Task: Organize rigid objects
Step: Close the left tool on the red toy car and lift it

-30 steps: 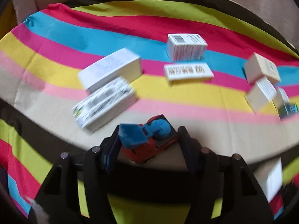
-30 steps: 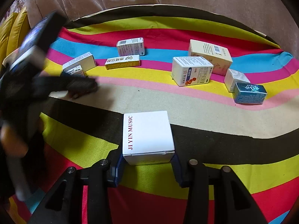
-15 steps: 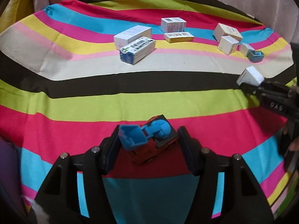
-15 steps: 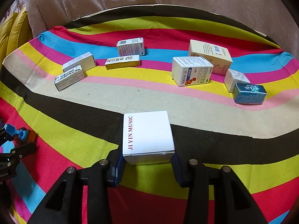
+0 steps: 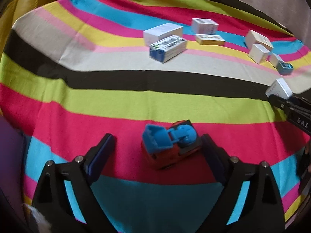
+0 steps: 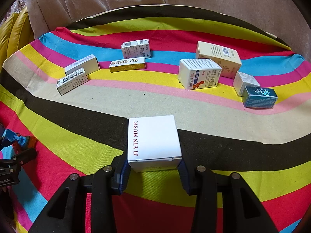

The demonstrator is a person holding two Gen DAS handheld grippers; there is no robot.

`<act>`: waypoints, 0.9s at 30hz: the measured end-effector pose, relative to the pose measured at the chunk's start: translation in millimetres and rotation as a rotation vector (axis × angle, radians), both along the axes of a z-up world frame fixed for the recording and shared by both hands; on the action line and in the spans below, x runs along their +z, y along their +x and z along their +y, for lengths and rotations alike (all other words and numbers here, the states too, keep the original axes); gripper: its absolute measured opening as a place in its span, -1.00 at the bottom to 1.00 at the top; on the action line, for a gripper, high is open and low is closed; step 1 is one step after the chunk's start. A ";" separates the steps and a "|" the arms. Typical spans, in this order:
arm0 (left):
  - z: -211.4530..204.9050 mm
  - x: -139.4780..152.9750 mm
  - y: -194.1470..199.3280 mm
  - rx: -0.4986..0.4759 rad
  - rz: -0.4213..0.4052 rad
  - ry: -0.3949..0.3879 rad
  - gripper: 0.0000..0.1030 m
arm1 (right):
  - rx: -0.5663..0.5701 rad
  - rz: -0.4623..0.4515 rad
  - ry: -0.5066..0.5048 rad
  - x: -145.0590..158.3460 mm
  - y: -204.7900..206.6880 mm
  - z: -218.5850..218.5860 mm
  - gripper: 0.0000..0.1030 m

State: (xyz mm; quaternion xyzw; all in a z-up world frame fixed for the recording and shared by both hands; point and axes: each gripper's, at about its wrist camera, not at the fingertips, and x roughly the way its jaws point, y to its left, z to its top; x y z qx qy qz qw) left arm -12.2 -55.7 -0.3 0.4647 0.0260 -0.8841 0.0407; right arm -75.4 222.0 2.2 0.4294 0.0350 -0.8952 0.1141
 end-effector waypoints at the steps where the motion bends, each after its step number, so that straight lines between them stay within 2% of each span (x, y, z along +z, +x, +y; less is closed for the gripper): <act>1: -2.6 -0.7 -1.5 0.030 -0.014 0.014 0.86 | 0.000 0.000 -0.001 -0.1 -0.2 0.2 -0.15; 4: -4.6 -1.2 -3.7 0.106 -0.032 0.017 0.86 | 0.000 0.000 0.000 -0.3 -0.3 -0.1 -0.15; 7: -2.4 -2.6 1.5 0.154 -0.002 0.007 0.86 | -0.001 0.000 0.000 -0.4 -0.2 -0.4 -0.15; 10: 0.0 1.9 8.6 0.155 0.050 -0.006 0.23 | -0.001 0.001 0.000 -0.5 -0.2 -0.7 -0.15; 27: 0.4 1.3 8.8 0.134 0.068 0.007 0.22 | -0.003 0.004 0.008 0.1 -0.6 -1.3 -0.16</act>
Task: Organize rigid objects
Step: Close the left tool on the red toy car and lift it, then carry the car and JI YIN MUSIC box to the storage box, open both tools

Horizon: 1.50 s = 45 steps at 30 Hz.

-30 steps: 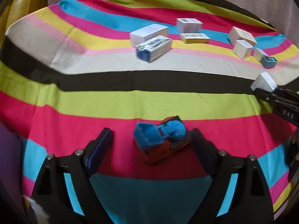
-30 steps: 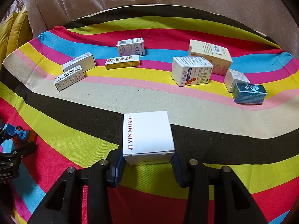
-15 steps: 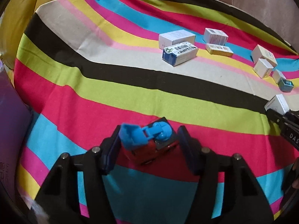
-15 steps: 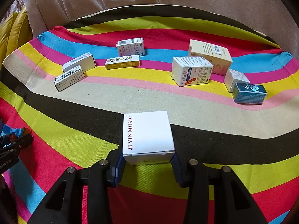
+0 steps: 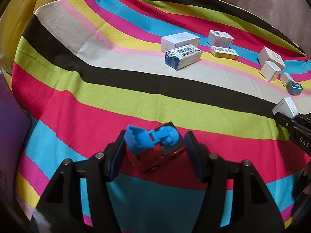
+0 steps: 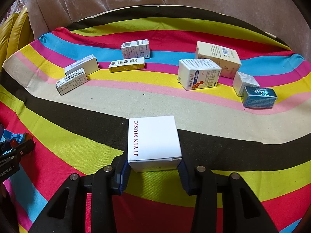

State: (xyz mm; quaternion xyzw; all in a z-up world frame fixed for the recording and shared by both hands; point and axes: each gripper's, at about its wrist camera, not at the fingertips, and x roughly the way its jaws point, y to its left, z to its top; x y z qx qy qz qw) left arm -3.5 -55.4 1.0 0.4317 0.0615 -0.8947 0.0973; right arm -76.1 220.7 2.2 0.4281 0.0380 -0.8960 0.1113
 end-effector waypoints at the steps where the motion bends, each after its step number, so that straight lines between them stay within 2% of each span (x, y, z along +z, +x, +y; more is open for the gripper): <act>1: -0.1 0.0 0.0 0.000 0.000 0.001 0.22 | -0.002 0.002 0.008 0.0 0.0 -1.0 -0.16; 7: 0.5 -0.3 -0.4 0.001 0.000 0.002 0.22 | -0.036 -0.018 0.009 1.5 6.5 -0.4 -0.16; 14: -0.1 -0.8 -0.4 0.001 0.000 0.002 0.22 | -0.083 -0.036 -0.054 10.0 49.5 -14.1 -0.16; 25: 2.8 2.2 3.0 -0.009 -0.012 -0.005 0.22 | 0.019 -0.017 -0.039 21.2 112.4 -64.0 -0.16; 28: -0.8 9.2 17.4 -0.001 0.003 0.045 0.22 | 0.027 -0.017 -0.043 23.2 122.0 -63.1 -0.16; 32: 2.3 24.3 45.0 -0.029 0.045 0.048 0.22 | 0.018 -0.023 -0.067 26.7 127.2 -61.5 -0.16; 37: 3.7 36.6 76.5 -0.047 0.067 0.034 0.22 | 0.046 -0.025 -0.078 30.1 131.5 -74.3 -0.16; 45: -8.2 51.8 111.6 -0.037 0.094 -0.041 0.22 | 0.124 -0.002 -0.080 45.4 146.2 -102.2 -0.17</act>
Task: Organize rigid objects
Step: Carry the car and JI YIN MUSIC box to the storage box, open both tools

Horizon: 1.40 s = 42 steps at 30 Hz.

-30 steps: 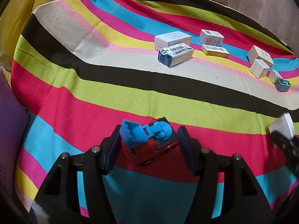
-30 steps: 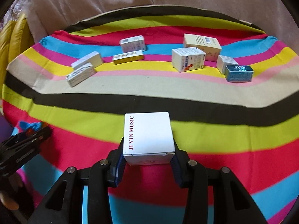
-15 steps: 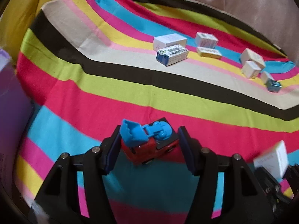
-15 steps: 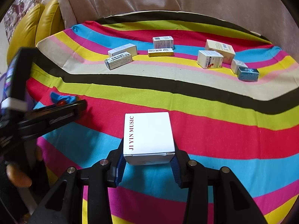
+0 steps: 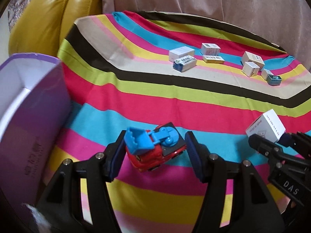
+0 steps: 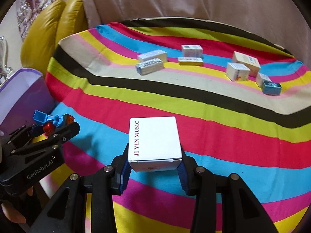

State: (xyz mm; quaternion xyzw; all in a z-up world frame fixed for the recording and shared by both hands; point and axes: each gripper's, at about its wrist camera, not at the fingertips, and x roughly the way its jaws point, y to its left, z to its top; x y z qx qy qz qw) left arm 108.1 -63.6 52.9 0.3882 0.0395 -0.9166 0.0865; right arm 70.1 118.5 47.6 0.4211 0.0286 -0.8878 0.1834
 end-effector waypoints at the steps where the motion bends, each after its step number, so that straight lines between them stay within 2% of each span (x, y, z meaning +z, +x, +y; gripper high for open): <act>1: -2.0 3.2 2.4 0.000 0.008 -0.003 0.22 | 0.006 0.005 -0.002 2.4 2.0 -2.0 -0.17; 14: -22.3 42.9 30.5 0.031 0.100 -0.082 0.22 | 0.079 0.032 -0.020 26.8 22.9 -36.8 -0.17; 20: -44.3 73.2 48.8 0.077 0.164 -0.075 0.22 | 0.126 0.078 -0.032 52.0 33.3 -59.9 -0.17; 28: -91.6 105.8 74.1 0.213 0.192 -0.045 0.22 | 0.247 0.144 -0.061 90.1 46.5 -112.2 -0.17; 42: -178.8 134.5 135.3 0.467 0.227 -0.039 0.22 | 0.549 0.224 -0.080 130.8 80.6 -231.9 -0.17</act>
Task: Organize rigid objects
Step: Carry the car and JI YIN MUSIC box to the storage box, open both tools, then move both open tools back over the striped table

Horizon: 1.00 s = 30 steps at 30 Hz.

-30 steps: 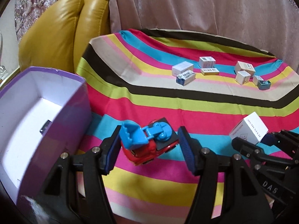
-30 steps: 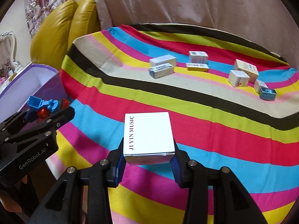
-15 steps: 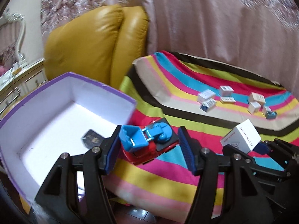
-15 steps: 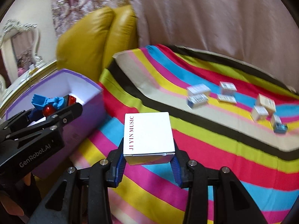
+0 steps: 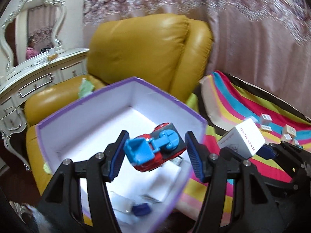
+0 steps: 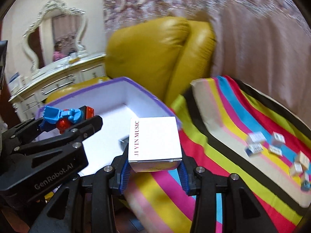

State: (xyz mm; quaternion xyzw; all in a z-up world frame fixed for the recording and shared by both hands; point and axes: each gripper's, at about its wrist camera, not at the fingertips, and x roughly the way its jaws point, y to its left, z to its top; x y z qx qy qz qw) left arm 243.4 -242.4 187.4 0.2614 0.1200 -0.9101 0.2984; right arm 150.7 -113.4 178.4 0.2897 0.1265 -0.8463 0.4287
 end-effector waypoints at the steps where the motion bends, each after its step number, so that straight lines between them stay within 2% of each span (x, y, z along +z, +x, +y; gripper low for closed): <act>1: -5.1 0.8 2.7 0.015 0.000 0.000 0.22 | 0.025 -0.002 -0.003 1.1 2.0 -8.1 -0.17; 11: -51.2 -1.3 27.5 0.165 -0.023 0.004 0.24 | 0.197 -0.036 0.028 -9.2 22.0 -68.6 -0.15; 12: -53.9 -1.7 29.0 0.175 -0.024 0.012 0.30 | 0.222 -0.042 0.028 -11.1 24.8 -72.2 -0.15; 14: -58.4 -1.4 33.8 0.207 -0.016 0.013 0.75 | 0.226 -0.032 0.021 -13.9 28.9 -74.9 -0.10; 16: -58.8 0.4 37.4 0.243 0.004 -0.002 0.80 | 0.221 -0.038 0.009 -17.1 27.8 -73.1 0.09; 18: -53.9 4.2 39.3 0.241 0.030 -0.008 0.80 | 0.211 -0.068 -0.033 -18.3 22.2 -62.8 0.13; 22: -24.4 14.1 32.5 0.142 0.088 -0.035 0.82 | 0.131 -0.115 -0.122 -20.7 -1.4 -23.5 0.26; 24: -0.5 16.4 25.3 0.053 0.122 -0.046 0.84 | 0.057 -0.129 -0.142 -25.2 -16.8 3.7 0.32; 27: 40.9 13.0 4.5 -0.091 0.143 -0.077 0.94 | -0.120 -0.172 -0.153 -44.6 -53.3 56.5 0.32; 30: 82.3 0.8 -30.6 -0.258 0.095 -0.074 0.98 | -0.302 -0.235 -0.145 -68.7 -86.0 112.8 0.32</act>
